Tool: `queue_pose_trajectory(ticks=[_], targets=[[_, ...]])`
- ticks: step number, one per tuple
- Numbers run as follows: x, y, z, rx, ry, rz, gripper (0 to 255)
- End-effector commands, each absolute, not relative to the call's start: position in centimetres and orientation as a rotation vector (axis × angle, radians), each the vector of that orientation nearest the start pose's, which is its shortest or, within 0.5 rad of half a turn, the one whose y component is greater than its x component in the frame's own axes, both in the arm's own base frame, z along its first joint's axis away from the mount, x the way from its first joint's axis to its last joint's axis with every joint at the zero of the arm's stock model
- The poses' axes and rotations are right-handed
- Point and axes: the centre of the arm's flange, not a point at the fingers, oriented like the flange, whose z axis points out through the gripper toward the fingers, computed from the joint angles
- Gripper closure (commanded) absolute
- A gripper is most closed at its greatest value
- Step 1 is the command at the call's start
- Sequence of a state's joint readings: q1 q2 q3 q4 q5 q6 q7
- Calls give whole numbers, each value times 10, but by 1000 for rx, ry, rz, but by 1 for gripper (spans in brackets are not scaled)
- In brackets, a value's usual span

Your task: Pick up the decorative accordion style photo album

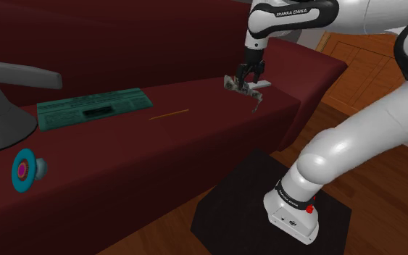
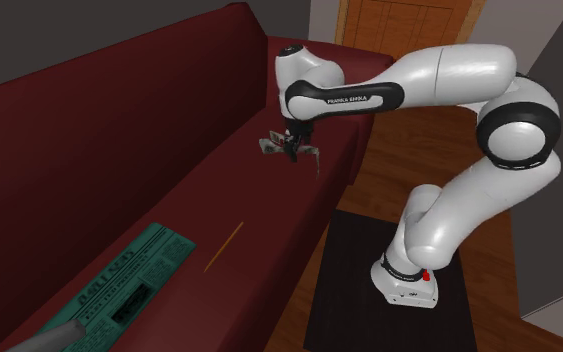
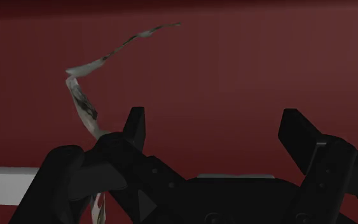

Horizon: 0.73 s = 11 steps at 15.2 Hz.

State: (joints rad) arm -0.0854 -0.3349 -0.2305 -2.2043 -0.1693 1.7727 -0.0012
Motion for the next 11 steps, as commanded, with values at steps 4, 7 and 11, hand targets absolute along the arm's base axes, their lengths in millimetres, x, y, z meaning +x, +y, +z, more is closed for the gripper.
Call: queue_pose_trajectory(ticks=[4,7,11], targets=[[447,-222,487,-3157,505,236,0],[463,-259,474,-3140,562,266,0],[472,-282,456,-3129,596,284,0]])
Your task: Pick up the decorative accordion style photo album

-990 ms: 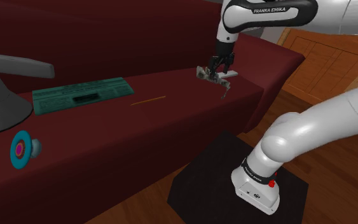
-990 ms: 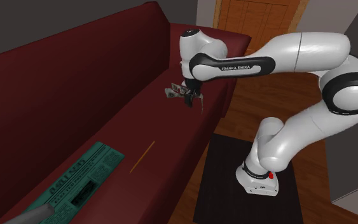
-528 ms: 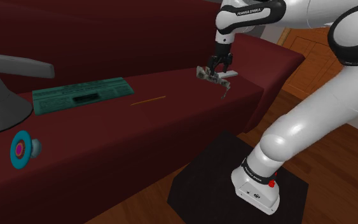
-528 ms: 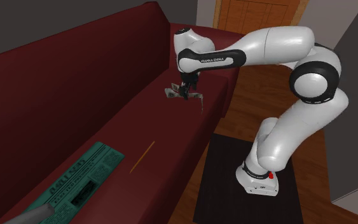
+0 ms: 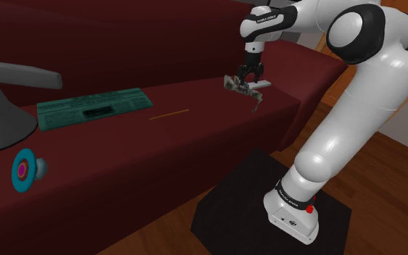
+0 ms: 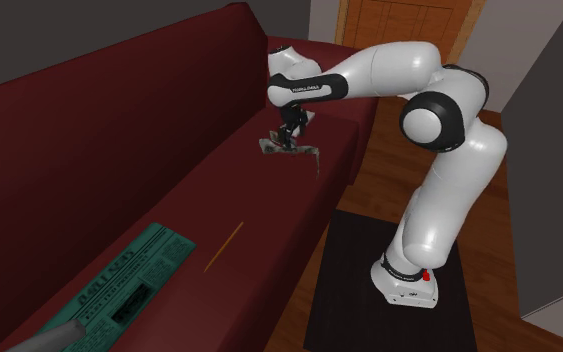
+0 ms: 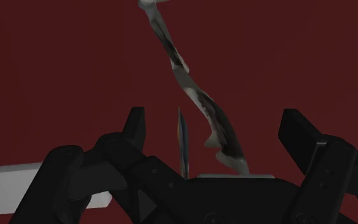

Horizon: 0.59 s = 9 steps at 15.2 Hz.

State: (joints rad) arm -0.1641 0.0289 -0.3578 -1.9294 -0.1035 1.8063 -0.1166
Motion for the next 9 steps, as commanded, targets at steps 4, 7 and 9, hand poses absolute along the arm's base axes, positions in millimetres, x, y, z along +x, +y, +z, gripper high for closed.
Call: queue_pose_trajectory(ticks=[4,7,9], targets=[[472,-282,435,-3129,596,284,0],[472,-282,427,-3129,596,284,0],[472,-282,427,-3128,596,284,255]])
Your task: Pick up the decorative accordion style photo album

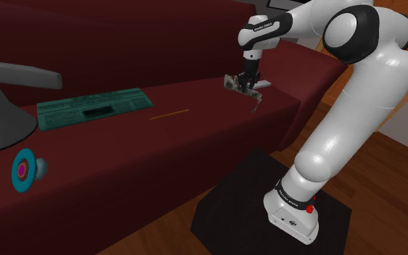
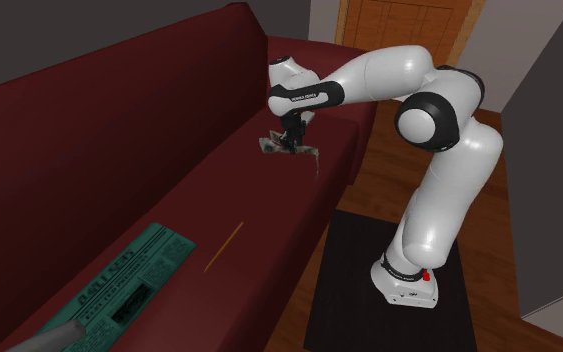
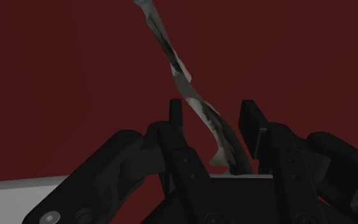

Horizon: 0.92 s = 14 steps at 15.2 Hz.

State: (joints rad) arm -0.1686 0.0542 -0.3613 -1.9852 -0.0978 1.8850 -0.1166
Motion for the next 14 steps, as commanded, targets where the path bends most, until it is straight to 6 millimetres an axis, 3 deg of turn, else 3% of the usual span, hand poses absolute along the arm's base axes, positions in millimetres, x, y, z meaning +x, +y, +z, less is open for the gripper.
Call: queue_pose_trajectory(ticks=[1,8,14], targets=[[472,-282,427,-3128,596,284,255],[472,-282,427,-3129,596,284,255],[472,-282,458,-3129,596,284,255]])
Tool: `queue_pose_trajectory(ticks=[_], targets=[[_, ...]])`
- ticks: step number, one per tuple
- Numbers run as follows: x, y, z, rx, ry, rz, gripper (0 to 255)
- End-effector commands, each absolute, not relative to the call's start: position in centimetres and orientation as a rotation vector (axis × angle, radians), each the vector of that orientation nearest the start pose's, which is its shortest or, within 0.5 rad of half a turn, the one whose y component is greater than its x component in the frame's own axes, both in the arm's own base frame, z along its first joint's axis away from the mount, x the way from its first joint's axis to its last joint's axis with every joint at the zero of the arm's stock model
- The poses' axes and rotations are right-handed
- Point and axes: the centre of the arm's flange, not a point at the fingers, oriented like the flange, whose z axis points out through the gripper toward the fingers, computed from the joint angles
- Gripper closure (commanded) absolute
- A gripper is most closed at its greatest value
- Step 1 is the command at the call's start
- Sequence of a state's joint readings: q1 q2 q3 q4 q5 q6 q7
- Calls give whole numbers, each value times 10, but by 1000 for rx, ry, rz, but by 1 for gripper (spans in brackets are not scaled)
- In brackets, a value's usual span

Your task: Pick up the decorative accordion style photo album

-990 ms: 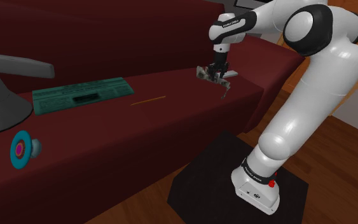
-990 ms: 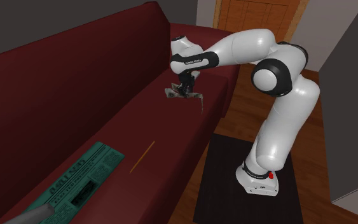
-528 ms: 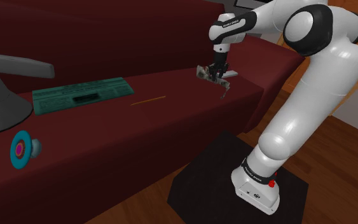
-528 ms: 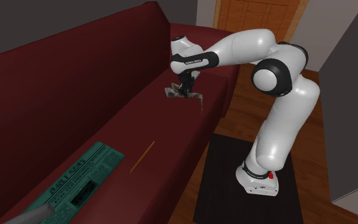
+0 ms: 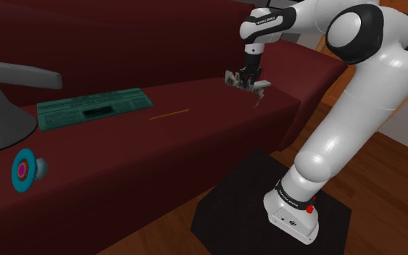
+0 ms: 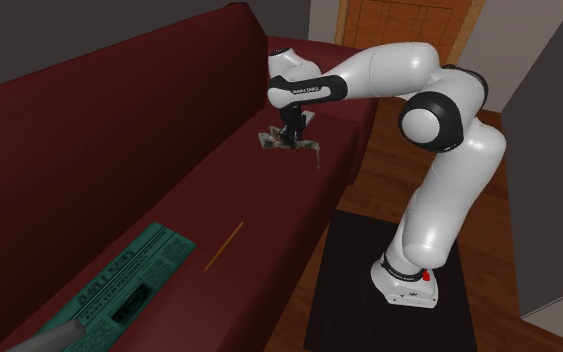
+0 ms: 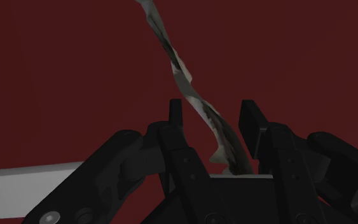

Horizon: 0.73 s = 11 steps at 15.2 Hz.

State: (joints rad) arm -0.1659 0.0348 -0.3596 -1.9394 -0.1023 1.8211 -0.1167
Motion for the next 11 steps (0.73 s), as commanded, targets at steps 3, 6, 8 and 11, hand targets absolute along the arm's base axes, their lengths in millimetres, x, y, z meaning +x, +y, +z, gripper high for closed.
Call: queue_pose_trajectory(ticks=[3,6,8,11], targets=[[472,-282,474,-3129,596,284,255],[472,-282,490,-3129,596,284,255],[472,-282,501,-3129,596,284,255],[472,-282,507,-3129,596,284,255]])
